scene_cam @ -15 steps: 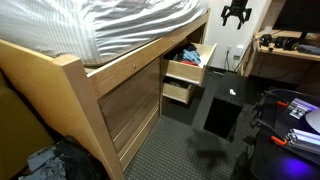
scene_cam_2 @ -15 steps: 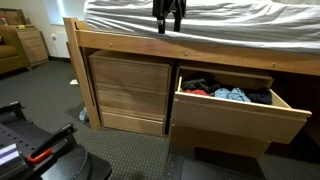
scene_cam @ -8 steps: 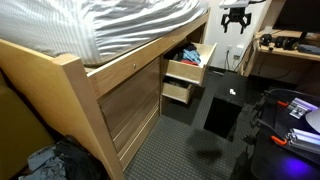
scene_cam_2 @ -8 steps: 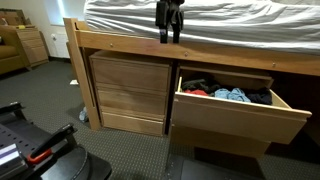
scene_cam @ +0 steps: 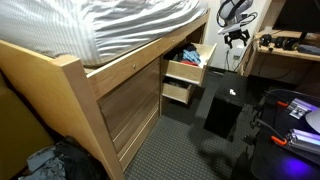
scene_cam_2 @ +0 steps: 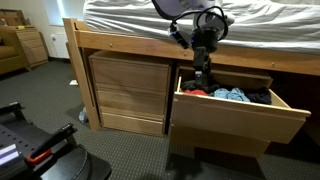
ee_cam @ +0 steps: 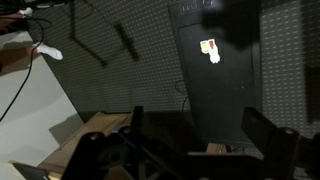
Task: Close the top drawer on the right
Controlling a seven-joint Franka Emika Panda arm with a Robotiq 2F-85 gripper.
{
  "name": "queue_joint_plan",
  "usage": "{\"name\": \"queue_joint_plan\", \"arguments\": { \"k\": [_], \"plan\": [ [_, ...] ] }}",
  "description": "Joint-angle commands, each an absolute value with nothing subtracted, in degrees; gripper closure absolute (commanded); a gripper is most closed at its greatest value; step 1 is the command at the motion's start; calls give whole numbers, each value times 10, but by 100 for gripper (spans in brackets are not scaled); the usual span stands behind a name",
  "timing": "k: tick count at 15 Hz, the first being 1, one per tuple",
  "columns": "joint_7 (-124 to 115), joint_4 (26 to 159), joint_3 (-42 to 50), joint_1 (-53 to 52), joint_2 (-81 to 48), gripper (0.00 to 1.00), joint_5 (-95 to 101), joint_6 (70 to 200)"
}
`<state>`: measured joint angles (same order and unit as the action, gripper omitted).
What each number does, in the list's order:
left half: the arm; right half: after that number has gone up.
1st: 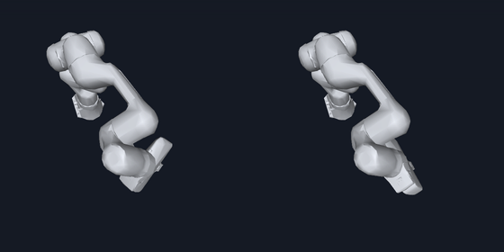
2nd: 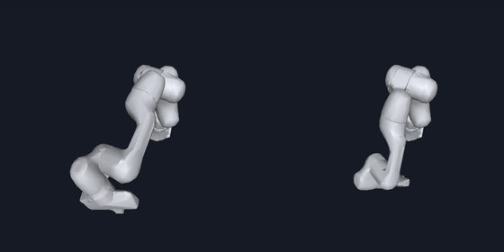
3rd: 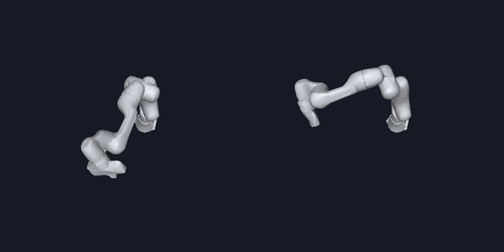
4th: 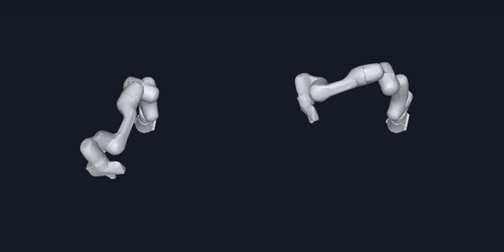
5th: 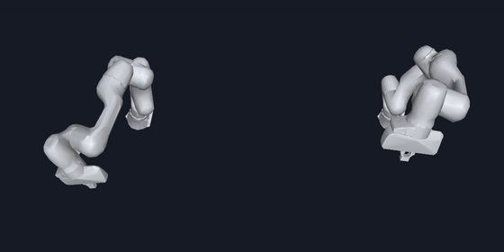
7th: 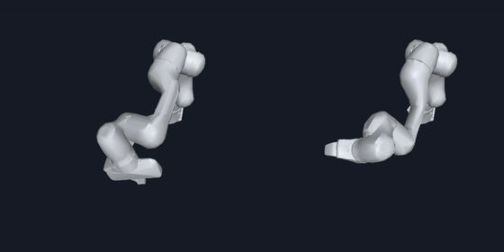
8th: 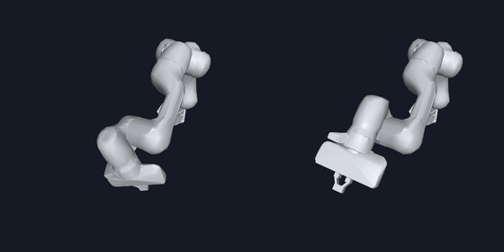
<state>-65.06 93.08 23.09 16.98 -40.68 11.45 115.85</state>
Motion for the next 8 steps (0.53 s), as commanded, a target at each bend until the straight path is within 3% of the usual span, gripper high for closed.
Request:
{"name": "queue_joint_plan", "arguments": {
  "k": [1, 4, 8],
  "plan": [
    [-648, 925, 234, 168, -415, 0, 111, 1157],
    [-619, 946, 234, 163, -400, 0, 131, 1173],
    [-490, 861, 217, 198, -494, 0, 149, 1168]
  ]
}}
